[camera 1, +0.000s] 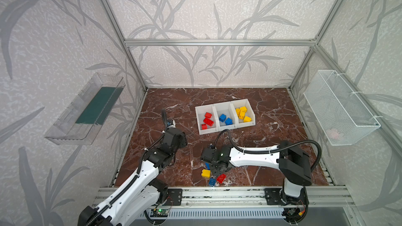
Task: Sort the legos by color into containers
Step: 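Lower the right gripper onto a blue 2x2 brick and grasp it, then carry the blue brick to the middle compartment and open the right gripper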
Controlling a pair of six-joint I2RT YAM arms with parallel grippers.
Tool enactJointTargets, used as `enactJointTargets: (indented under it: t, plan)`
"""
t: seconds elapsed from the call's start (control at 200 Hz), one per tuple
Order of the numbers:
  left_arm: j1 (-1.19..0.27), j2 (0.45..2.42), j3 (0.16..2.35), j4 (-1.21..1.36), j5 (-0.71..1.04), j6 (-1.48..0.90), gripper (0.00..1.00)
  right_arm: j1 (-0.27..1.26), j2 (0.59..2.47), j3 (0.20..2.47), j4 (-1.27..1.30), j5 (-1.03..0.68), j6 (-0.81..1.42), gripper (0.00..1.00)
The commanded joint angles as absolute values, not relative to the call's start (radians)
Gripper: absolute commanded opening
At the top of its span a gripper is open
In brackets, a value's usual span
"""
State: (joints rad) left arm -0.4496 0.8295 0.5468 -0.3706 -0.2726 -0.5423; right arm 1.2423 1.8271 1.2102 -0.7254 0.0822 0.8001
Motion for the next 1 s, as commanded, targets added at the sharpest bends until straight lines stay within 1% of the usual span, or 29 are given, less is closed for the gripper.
enactJointTargets:
  t: [0.0, 0.18, 0.34, 0.44, 0.55, 0.615, 0.695, 0.855, 0.995]
  plan:
    - [-0.444, 0.834, 0.535, -0.359, -0.279, -0.555, 0.69, 1.241, 1.840, 1.212, -0.728, 0.095, 0.795, 0.44]
    - [-0.442, 0.838, 0.537, -0.358, -0.276, -0.554, 0.69, 1.232, 1.853, 1.224, -0.718, 0.092, 0.784, 0.32]
    - [-0.441, 0.839, 0.538, -0.357, -0.272, -0.559, 0.69, 1.223, 1.825, 1.233, -0.740, 0.105, 0.763, 0.30]
    - [-0.442, 0.837, 0.537, -0.355, -0.269, -0.561, 0.69, 1.189, 1.782, 1.252, -0.775, 0.128, 0.720, 0.29]
    - [-0.442, 0.838, 0.536, -0.356, -0.258, -0.566, 0.69, 1.097, 1.730, 1.304, -0.815, 0.160, 0.644, 0.29]
    - [-0.441, 0.838, 0.533, -0.355, -0.245, -0.573, 0.69, 1.030, 1.719, 1.355, -0.833, 0.164, 0.550, 0.30]
    - [-0.440, 0.839, 0.533, -0.355, -0.227, -0.580, 0.69, 0.915, 1.731, 1.435, -0.835, 0.172, 0.468, 0.30]
    - [-0.441, 0.838, 0.536, -0.377, -0.185, -0.600, 0.69, 0.744, 1.830, 1.602, -0.795, 0.137, 0.377, 0.30]
    - [-0.442, 0.822, 0.543, -0.413, -0.166, -0.607, 0.69, 0.669, 1.953, 1.760, -0.820, 0.124, 0.336, 0.30]
